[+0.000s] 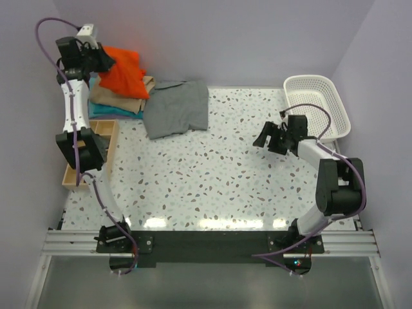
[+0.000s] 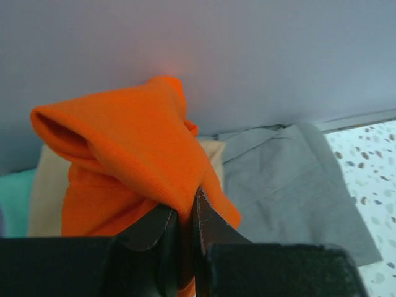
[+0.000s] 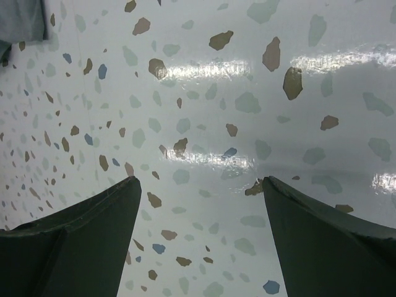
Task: Fold and stack the t-shirts
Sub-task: Neatly place the folded tshirt to the corner, then reset both grippers
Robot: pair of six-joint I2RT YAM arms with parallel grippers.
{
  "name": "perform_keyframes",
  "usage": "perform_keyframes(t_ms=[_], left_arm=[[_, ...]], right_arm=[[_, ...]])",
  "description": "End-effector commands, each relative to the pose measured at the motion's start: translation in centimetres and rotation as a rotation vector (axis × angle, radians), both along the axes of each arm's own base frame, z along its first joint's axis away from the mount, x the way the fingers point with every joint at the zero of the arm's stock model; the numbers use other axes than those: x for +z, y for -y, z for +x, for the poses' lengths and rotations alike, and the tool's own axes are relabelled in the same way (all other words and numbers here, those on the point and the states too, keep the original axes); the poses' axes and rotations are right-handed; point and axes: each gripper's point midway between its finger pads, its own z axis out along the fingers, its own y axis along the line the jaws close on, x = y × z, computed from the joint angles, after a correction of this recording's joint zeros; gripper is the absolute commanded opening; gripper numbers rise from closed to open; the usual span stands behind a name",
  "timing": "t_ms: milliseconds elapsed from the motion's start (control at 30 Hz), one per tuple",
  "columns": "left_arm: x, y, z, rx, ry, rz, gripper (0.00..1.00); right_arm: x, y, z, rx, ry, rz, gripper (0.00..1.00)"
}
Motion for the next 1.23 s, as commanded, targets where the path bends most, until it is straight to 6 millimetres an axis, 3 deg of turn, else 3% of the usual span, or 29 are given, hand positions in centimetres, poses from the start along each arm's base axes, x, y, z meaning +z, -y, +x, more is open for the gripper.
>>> perform_keyframes(t_ms=[0, 33, 100, 133, 167, 267, 400, 433, 500, 533, 633, 700, 800, 900, 1000, 1100, 1200], left_arm=[[-4.3, -4.5, 0.7, 0.035, -0.055, -0.007, 0.05], [-6.6, -6.0, 0.9, 0.095, -0.097, 0.006, 0.17], [-7.8, -7.5, 1.0, 0.153, -0.103, 0.042, 0.44], [-8.8, -7.9, 0.7, 0.18, -0.124, 0.046, 0.92], [-8.5, -8.2, 0.6, 0.2, -0.127, 0.054, 1.0], [-5.5, -7.8, -0.4, 0.223, -0.077, 0.066, 1.0], [0.5, -6.4, -2.5, 0.225, 0.032, 0.047, 1.0], [2.9, -5.3, -3.6, 0.217, 0.068, 0.047, 1.0], [5.2, -3.8, -4.7, 0.208, 0.103, 0.054, 1.0], [7.3, -2.2, -5.9, 0.199, 0.141, 0.061, 1.0], [10.6, 0.7, -8.3, 0.18, 0.207, 0.087, 1.0], [11.6, 1.3, -9.3, 0.193, 0.237, 0.113, 1.0], [12.3, -0.2, -10.8, 0.3, 0.215, 0.13, 1.0], [14.5, 0.6, -12.4, 0.29, 0.247, 0.112, 1.0], [14.5, 3.3, -14.0, 0.183, 0.268, 0.053, 1.0], [11.9, 8.1, -15.2, 0.035, 0.237, 0.012, 1.0], [10.6, 11.0, -16.3, 0.001, 0.212, -0.005, 1.0]], right_arm=[[0.9, -0.9, 1.6, 0.033, 0.026, 0.031, 0.84], [0.7, -0.9, 1.6, 0.033, 0.018, 0.034, 0.84], [0.3, -0.9, 1.4, 0.037, 0.004, 0.033, 0.84], [0.2, -1.0, 1.2, 0.04, 0.002, 0.034, 0.84], [0.0, -0.9, 1.1, 0.041, 0.0, 0.031, 0.84], [0.0, -1.0, 0.8, 0.051, -0.006, 0.033, 0.84], [0.6, -1.4, 0.8, 0.067, 0.011, 0.049, 0.84], [0.9, -1.5, 0.9, 0.07, 0.016, 0.054, 0.84], [1.1, -1.8, 0.8, 0.08, 0.018, 0.057, 0.84], [1.2, -1.9, 0.7, 0.085, 0.02, 0.058, 0.84], [1.7, -2.4, 0.4, 0.107, 0.029, 0.069, 0.85], [2.1, -2.5, 0.2, 0.115, 0.032, 0.072, 0.85], [2.5, -2.6, -0.2, 0.125, 0.042, 0.073, 0.85], [2.8, -2.7, -0.4, 0.124, 0.05, 0.073, 0.85], [3.1, -3.0, -0.4, 0.13, 0.058, 0.083, 0.85], [3.9, -3.4, -0.5, 0.146, 0.071, 0.077, 0.85], [4.9, -3.4, -0.7, 0.15, 0.111, 0.052, 0.86]])
